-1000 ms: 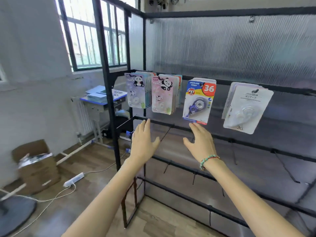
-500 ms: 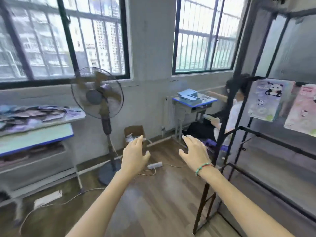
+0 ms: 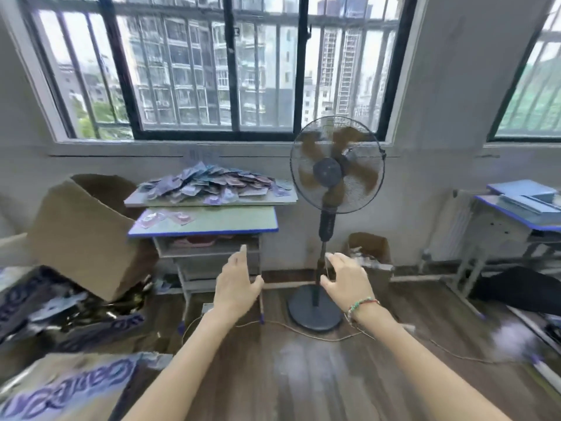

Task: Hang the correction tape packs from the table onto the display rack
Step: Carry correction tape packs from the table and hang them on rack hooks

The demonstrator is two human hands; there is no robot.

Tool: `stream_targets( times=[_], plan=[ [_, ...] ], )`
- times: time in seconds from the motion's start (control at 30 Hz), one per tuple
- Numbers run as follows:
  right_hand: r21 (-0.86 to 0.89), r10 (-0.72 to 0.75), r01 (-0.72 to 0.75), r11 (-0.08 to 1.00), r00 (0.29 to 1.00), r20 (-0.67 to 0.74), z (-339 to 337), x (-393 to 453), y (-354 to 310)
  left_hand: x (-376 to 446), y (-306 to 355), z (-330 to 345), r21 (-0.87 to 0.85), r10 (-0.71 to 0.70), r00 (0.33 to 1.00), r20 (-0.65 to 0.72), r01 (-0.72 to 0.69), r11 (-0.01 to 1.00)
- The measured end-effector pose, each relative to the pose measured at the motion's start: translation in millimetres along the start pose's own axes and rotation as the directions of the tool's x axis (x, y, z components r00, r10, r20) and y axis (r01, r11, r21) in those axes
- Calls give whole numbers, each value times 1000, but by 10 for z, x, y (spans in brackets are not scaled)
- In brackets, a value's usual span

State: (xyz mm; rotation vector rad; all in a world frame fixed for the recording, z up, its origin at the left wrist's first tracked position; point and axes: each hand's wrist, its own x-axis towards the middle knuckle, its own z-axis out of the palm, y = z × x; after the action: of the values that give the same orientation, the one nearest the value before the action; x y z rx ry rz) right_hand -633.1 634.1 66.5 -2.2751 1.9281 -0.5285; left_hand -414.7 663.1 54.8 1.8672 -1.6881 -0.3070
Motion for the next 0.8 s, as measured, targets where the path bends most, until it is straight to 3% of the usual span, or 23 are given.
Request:
stream_targets(
  times=[0.5, 0.8],
  plan=[
    [72, -204, 198, 978, 976, 82, 759, 2679, -806, 2064, -1012, -207, 116, -200, 975, -97, 210, 971],
    [219, -188, 147, 965, 966, 178, 1330, 3898, -1118, 3096, -1514, -117, 109, -319, 941, -110, 330, 937]
  ],
)
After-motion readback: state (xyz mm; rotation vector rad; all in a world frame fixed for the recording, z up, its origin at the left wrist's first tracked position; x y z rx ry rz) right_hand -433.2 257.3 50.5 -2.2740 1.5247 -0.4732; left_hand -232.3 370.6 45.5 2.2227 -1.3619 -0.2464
